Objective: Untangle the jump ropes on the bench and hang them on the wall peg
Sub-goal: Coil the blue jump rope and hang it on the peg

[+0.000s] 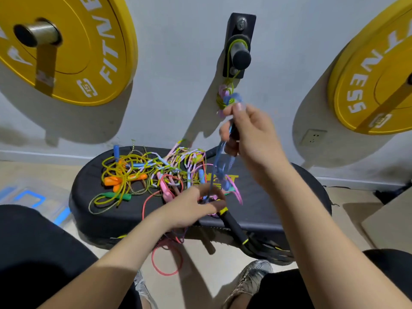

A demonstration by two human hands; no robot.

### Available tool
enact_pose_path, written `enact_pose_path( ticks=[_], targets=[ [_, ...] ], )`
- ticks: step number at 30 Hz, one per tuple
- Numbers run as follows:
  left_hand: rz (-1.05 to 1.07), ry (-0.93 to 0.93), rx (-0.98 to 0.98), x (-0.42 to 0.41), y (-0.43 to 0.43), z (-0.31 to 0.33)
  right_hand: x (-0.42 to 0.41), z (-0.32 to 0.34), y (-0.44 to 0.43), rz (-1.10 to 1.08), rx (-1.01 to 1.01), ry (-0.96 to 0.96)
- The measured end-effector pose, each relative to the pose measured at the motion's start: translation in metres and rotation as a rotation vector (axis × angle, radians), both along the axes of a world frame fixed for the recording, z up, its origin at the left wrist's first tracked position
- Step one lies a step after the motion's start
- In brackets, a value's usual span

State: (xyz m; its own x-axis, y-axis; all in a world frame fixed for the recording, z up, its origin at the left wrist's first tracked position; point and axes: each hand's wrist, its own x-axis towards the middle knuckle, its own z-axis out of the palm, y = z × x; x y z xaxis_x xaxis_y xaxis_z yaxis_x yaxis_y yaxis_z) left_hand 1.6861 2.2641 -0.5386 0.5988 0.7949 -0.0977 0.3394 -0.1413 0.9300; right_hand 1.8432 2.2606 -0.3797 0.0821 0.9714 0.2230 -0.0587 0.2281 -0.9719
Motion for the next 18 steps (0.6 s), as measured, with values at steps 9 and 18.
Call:
enact_pose_path(
  ticks=[9, 18],
  targets=[
    [0.607, 0.035, 0.003, -0.011, 0.009, -0.039, 0.027, 0.015, 0.007, -0.119, -0.068, 0.304],
    [0.692, -0.697, -0.186, -0.002, 0.025, 0.081, 0.02, -0.069, 0.008, 0.225, -0.288, -0.42]
  ],
)
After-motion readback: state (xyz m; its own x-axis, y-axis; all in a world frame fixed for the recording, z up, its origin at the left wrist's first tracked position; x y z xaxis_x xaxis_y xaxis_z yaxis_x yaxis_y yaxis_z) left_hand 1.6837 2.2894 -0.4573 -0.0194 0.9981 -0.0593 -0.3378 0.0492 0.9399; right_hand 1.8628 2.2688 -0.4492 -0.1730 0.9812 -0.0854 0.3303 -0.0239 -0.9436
